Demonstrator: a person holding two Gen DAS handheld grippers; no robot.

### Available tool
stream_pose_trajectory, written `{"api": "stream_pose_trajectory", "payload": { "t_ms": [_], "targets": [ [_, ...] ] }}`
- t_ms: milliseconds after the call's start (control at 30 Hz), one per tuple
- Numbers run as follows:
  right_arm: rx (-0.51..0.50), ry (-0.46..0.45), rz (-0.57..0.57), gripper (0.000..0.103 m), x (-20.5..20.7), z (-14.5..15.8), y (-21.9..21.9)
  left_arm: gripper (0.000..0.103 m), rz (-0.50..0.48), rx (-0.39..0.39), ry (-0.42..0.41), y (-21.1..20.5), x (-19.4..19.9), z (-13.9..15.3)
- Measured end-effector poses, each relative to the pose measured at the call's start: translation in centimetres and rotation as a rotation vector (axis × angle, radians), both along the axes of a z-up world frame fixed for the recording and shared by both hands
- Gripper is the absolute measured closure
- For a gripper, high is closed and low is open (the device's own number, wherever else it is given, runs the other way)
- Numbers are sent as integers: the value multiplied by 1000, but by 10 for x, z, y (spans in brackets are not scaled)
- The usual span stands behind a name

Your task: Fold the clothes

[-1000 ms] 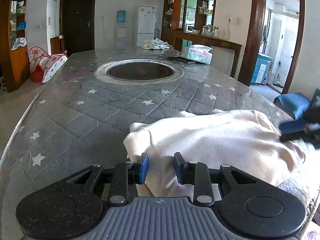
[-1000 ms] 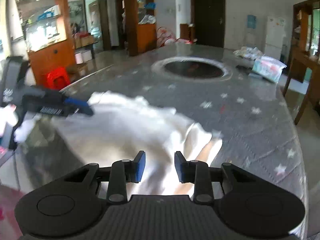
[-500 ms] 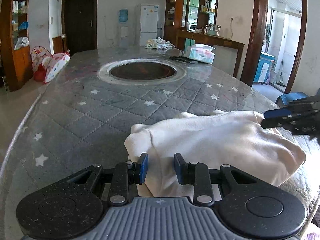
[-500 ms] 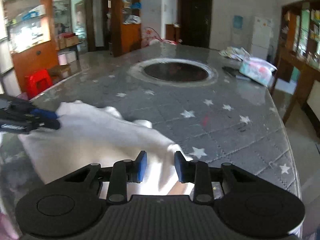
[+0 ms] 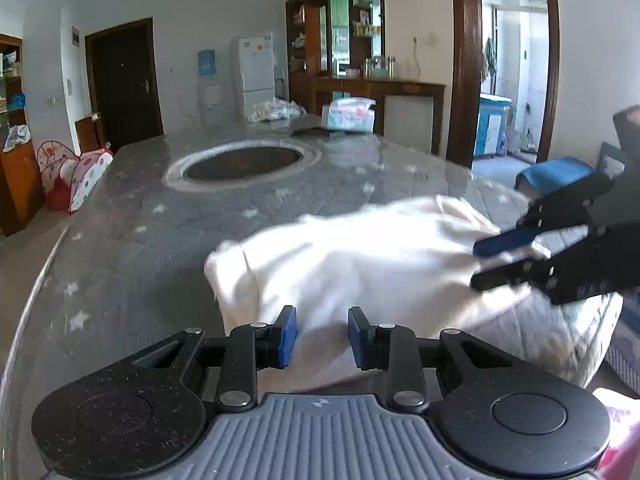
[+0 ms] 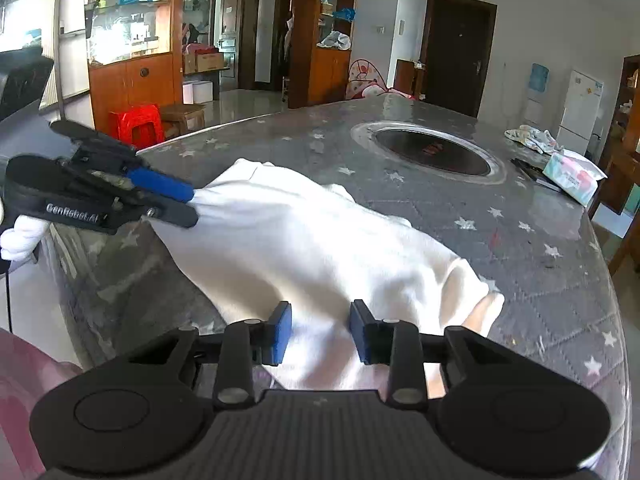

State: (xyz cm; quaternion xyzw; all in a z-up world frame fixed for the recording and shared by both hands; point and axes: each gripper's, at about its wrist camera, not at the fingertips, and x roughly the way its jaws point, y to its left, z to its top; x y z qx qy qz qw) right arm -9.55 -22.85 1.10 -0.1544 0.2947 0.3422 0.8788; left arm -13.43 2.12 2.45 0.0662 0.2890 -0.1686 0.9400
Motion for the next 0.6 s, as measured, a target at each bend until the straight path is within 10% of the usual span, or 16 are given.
{"api": "stream_pose_trajectory", "payload": {
  "t_ms": [600],
  "targets": [
    [23, 7, 48, 63, 14, 5, 24, 72, -33, -51, -26, -10, 9, 9]
  ]
}}
